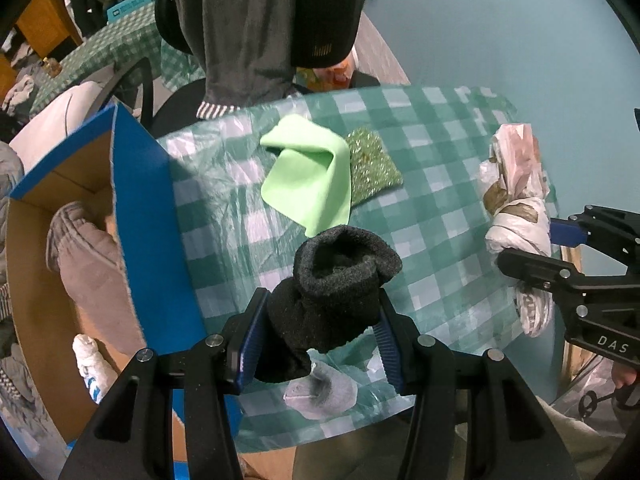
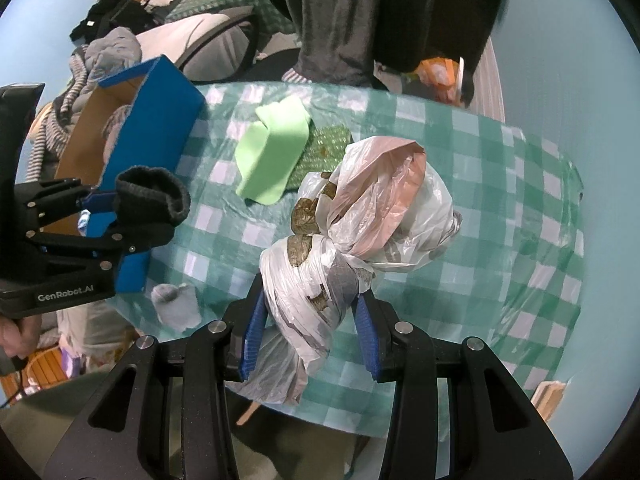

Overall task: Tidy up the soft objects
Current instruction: 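Carry the black sock toward the box with the left gripper while the right gripper holds the bag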

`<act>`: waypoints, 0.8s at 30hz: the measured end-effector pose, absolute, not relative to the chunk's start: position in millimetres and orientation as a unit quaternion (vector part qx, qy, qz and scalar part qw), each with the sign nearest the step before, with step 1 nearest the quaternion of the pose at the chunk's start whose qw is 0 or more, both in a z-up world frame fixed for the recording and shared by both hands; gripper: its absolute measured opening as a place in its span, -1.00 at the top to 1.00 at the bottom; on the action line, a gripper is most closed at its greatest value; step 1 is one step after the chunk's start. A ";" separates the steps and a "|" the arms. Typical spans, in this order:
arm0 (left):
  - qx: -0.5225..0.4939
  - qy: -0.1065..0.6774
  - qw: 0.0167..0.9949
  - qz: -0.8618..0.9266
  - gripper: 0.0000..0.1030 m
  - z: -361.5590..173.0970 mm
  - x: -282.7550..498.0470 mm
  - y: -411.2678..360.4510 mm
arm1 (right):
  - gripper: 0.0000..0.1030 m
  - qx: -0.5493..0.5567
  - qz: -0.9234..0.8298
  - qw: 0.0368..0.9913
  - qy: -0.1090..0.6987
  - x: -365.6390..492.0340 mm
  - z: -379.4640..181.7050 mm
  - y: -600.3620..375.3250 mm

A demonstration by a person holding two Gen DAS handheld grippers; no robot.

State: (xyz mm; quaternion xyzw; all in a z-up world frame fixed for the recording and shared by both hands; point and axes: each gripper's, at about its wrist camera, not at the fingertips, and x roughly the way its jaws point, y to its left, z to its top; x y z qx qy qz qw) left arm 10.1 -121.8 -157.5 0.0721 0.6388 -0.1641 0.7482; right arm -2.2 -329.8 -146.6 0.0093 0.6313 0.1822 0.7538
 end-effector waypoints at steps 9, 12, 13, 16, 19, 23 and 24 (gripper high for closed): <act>0.069 0.626 0.759 -0.164 0.00 -139.4 13.6 -116.4 | 0.21 0.002 0.199 0.764 0.614 5.1 -121.8 -318.3; 0.069 0.621 0.764 -0.161 0.00 -132.5 14.0 -112.4 | 0.21 -0.002 0.204 0.767 0.609 8.1 -114.3 -313.4; 0.069 0.620 0.765 -0.159 0.00 -130.5 14.4 -110.8 | 0.21 -0.003 0.206 0.767 0.607 8.9 -112.7 -312.6; 0.065 0.619 0.767 -0.154 0.00 -125.2 15.0 -105.3 | 0.21 -0.008 0.211 0.769 0.604 12.1 -106.7 -308.0; 0.061 0.616 0.771 -0.149 0.00 -118.8 14.6 -99.8 | 0.21 -0.011 0.217 0.770 0.599 15.0 -100.8 -303.0; 0.060 0.609 0.778 -0.142 0.00 -109.7 14.6 -91.9 | 0.22 -0.014 0.225 0.772 0.594 17.7 -93.7 -294.8; 0.059 0.609 0.779 -0.140 0.00 -107.9 14.5 -89.9 | 0.22 -0.015 0.228 0.772 0.593 18.8 -91.5 -292.1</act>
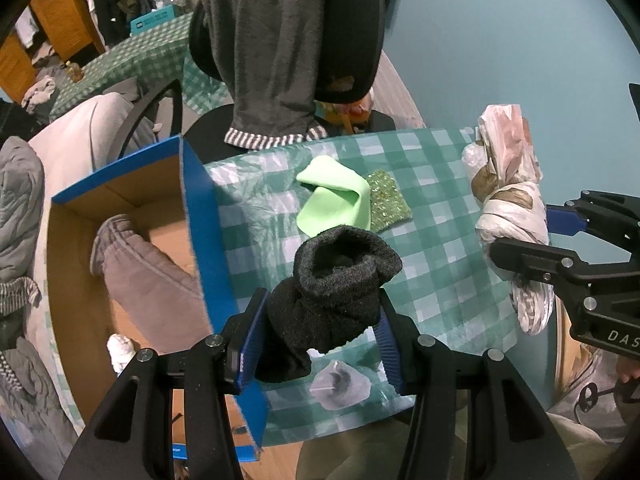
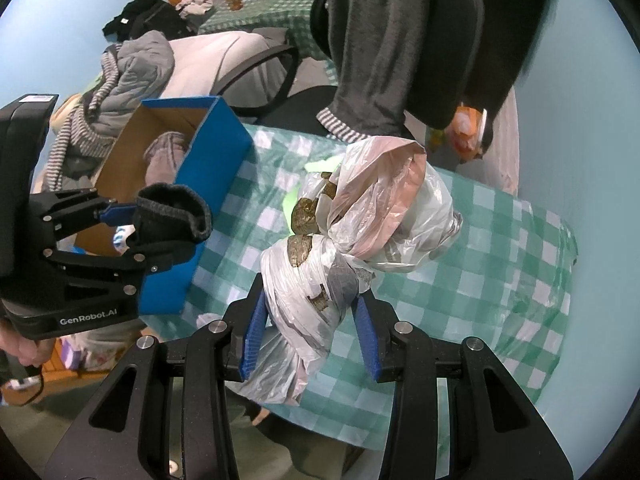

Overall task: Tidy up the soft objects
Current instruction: 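Carry the black sock toward the box with the left gripper while the right gripper holds the bag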

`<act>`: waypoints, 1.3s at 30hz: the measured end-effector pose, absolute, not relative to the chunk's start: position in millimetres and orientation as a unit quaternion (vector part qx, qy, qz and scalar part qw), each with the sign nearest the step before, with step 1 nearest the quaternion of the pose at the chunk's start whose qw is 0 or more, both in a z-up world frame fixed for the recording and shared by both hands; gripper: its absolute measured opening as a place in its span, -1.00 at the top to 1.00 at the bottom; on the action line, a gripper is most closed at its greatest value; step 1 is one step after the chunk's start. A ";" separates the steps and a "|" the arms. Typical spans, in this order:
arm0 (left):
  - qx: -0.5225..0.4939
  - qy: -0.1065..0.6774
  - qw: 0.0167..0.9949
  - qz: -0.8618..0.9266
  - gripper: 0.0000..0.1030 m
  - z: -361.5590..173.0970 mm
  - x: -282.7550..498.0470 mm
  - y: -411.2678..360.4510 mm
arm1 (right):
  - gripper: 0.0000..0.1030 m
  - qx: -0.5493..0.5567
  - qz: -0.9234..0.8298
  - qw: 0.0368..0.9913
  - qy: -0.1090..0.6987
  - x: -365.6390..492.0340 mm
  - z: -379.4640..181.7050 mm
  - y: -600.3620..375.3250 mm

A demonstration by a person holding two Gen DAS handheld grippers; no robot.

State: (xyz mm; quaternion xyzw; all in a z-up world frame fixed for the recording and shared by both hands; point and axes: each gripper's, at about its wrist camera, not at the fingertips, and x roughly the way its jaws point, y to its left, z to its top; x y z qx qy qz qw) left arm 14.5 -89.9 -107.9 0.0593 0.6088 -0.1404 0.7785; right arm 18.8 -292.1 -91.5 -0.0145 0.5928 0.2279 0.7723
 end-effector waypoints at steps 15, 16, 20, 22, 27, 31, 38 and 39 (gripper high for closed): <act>0.030 0.605 0.789 -0.103 0.00 -99.5 13.6 -43.0 | 0.22 -0.033 0.267 0.772 0.576 27.1 -74.9 -250.5; 0.027 0.604 0.790 -0.100 0.00 -98.7 13.2 -38.8 | 0.22 -0.034 0.270 0.771 0.575 27.2 -74.3 -247.2; 0.019 0.603 0.793 -0.088 0.00 -98.1 11.2 -23.3 | 0.22 -0.041 0.283 0.769 0.572 27.8 -72.7 -232.1; 0.016 0.603 0.794 -0.081 0.00 -97.9 10.0 -15.9 | 0.22 -0.045 0.289 0.767 0.571 27.9 -72.0 -224.4; 0.006 0.601 0.797 -0.066 0.00 -95.1 6.2 4.1 | 0.22 -0.053 0.304 0.762 0.568 29.5 -70.6 -205.2; -0.006 0.600 0.798 -0.054 0.00 -94.8 3.3 21.5 | 0.22 -0.060 0.317 0.759 0.566 30.1 -70.0 -187.9; -0.021 0.600 0.799 -0.029 0.00 -96.7 -1.0 48.0 | 0.22 -0.075 0.339 0.751 0.562 30.4 -70.6 -156.6; -0.023 0.600 0.799 -0.026 0.00 -96.8 -1.1 51.2 | 0.22 -0.077 0.342 0.750 0.561 30.3 -70.2 -153.3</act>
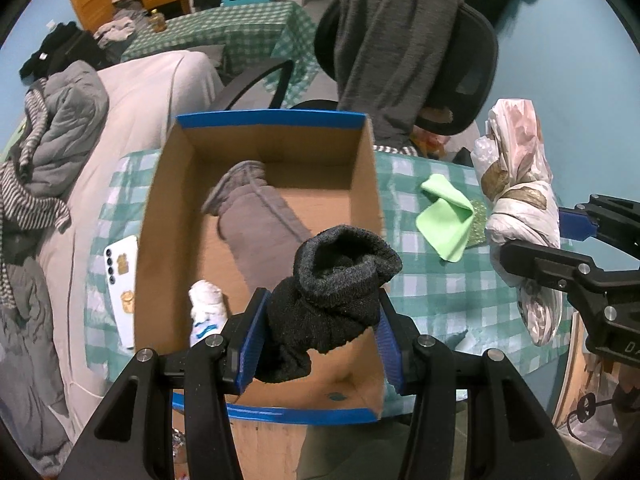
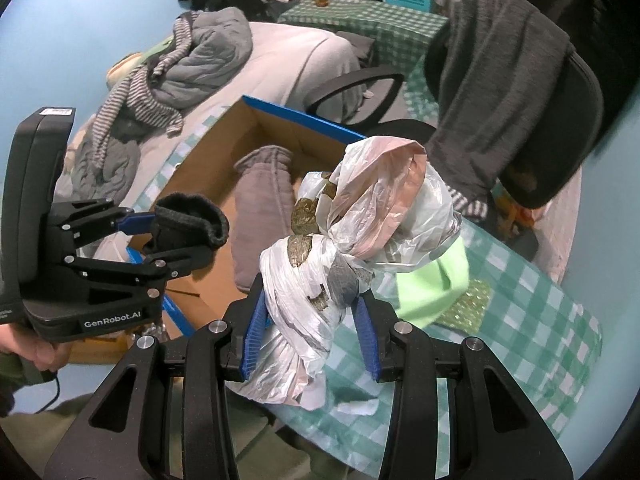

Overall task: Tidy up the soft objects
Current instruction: 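Carry the black sock toward the box with the left gripper while the right gripper holds the bag, then lower the white plastic bag into the box and open the right gripper while the left gripper holds the sock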

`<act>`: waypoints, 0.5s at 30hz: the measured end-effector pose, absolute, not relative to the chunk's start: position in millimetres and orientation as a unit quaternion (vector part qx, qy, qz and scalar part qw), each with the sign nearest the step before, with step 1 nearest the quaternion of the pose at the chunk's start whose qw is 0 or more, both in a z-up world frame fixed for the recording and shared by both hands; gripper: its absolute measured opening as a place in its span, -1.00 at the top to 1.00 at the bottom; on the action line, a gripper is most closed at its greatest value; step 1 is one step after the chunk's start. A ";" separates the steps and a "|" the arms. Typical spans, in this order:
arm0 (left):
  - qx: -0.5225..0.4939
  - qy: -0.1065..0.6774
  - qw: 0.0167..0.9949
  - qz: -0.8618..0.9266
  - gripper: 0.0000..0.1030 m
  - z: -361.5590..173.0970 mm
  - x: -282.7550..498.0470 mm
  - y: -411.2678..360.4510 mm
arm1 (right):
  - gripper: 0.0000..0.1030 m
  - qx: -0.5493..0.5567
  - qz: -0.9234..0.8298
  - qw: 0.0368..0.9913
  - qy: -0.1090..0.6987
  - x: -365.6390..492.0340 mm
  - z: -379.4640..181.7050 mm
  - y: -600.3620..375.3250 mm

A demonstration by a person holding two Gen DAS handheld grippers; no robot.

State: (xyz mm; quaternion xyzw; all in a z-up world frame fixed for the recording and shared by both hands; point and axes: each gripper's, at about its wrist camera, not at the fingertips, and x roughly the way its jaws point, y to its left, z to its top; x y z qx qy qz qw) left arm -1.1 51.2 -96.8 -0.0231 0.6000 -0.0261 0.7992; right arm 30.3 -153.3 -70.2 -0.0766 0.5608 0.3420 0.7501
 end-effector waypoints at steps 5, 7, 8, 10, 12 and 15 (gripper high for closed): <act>-0.034 0.601 0.798 -0.009 0.00 -98.1 -2.7 69.6 | 0.22 -0.086 0.356 0.744 0.559 31.1 -71.2 -133.0; -0.039 0.602 0.798 -0.003 0.00 -99.6 -3.3 77.0 | 0.22 -0.088 0.360 0.742 0.559 31.8 -72.3 -125.4; -0.041 0.602 0.798 0.000 0.00 -100.0 -3.7 79.5 | 0.22 -0.089 0.362 0.741 0.559 31.6 -72.7 -122.0; -0.046 0.603 0.796 0.006 0.00 -101.4 -4.2 86.3 | 0.22 -0.091 0.365 0.739 0.559 32.0 -73.6 -114.4; -0.052 0.606 0.794 0.010 0.00 -103.7 -4.0 92.8 | 0.22 -0.091 0.370 0.737 0.558 33.2 -75.9 -106.3; -0.057 0.608 0.791 0.021 0.00 -107.7 -2.4 102.2 | 0.22 -0.093 0.375 0.732 0.561 34.9 -79.0 -94.8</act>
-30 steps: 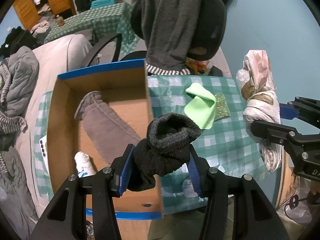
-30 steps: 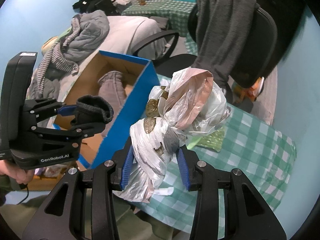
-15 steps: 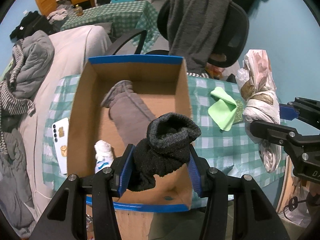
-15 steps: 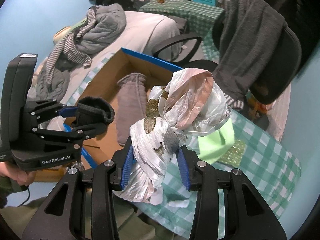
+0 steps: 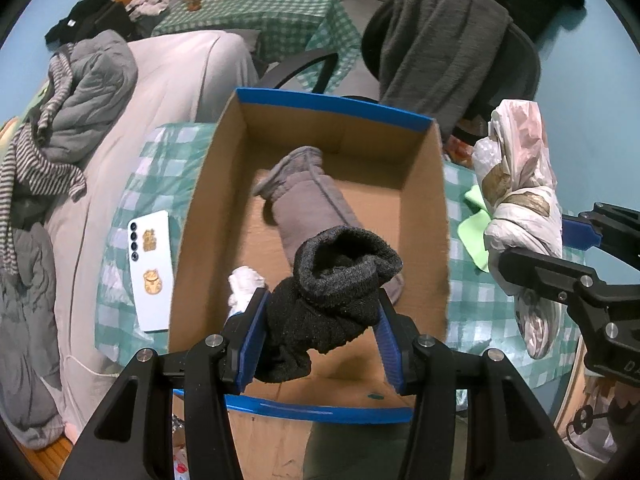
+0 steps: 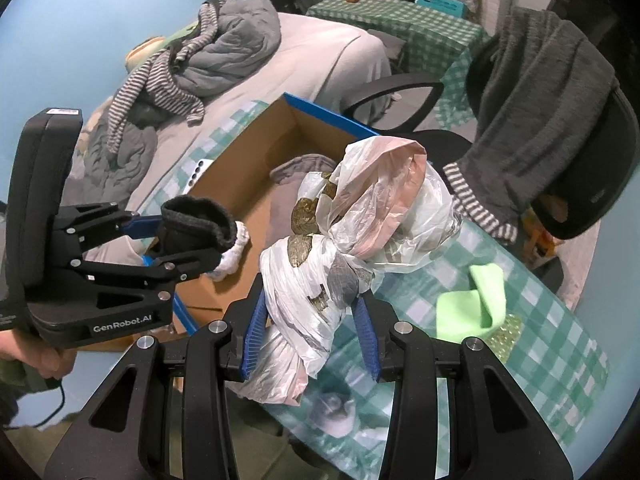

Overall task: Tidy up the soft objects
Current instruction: 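Lower the white plastic bag into the box and open the right gripper while the left gripper holds the sock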

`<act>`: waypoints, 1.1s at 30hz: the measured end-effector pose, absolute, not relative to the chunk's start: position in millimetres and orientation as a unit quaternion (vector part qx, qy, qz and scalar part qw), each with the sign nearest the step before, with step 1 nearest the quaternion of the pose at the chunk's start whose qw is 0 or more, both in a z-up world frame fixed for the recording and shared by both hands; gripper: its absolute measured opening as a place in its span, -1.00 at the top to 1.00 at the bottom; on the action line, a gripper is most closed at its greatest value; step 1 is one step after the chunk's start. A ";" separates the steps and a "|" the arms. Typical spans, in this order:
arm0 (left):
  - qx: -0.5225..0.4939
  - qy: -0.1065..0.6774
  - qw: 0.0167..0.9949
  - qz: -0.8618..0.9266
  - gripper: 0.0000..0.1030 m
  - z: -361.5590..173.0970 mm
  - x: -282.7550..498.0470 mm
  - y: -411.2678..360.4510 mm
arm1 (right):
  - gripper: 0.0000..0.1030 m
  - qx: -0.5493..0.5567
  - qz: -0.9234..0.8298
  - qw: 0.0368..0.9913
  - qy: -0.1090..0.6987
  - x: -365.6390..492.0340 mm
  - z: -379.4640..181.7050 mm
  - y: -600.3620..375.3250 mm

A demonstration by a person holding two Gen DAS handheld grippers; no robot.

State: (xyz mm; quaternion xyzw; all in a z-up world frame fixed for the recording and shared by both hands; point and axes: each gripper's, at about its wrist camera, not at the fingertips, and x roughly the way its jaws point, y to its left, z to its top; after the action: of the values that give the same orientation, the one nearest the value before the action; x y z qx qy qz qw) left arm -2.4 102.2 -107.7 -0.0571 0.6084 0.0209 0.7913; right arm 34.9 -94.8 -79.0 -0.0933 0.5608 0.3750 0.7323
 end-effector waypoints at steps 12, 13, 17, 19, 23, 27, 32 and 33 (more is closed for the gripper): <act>-0.064 0.620 0.781 0.044 0.00 -131.2 9.1 129.6 | 0.22 -0.099 0.388 0.714 0.574 50.1 -97.8 -52.3; -0.067 0.622 0.779 0.044 0.00 -134.1 10.7 131.3 | 0.22 -0.098 0.388 0.713 0.575 52.1 -100.1 -50.2; -0.070 0.630 0.772 0.046 0.00 -146.2 16.8 137.0 | 0.22 -0.091 0.387 0.704 0.589 60.6 -113.1 -41.3; -0.071 0.632 0.770 0.045 0.00 -149.8 19.3 138.2 | 0.22 -0.090 0.386 0.700 0.594 62.4 -118.8 -36.8; -0.072 0.636 0.767 0.046 0.00 -156.0 23.5 139.6 | 0.22 -0.093 0.383 0.696 0.600 66.4 -126.7 -30.3; -0.071 0.640 0.764 0.048 -0.01 -160.0 26.6 141.6 | 0.22 -0.099 0.379 0.695 0.603 69.0 -131.5 -25.5; -0.072 0.643 0.761 0.052 -0.01 -161.5 28.8 145.5 | 0.19 -0.100 0.378 0.694 0.605 70.5 -134.7 -21.8; -0.072 0.642 0.762 0.053 -0.02 -161.0 29.0 146.2 | 0.17 -0.100 0.378 0.694 0.605 70.5 -135.0 -21.4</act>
State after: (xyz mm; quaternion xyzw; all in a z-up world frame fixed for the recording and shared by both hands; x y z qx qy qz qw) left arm 29.0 146.2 -161.0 -0.0721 0.6419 0.0533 0.7616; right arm 70.5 -21.4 -135.0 -0.1002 0.6047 0.3777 0.6940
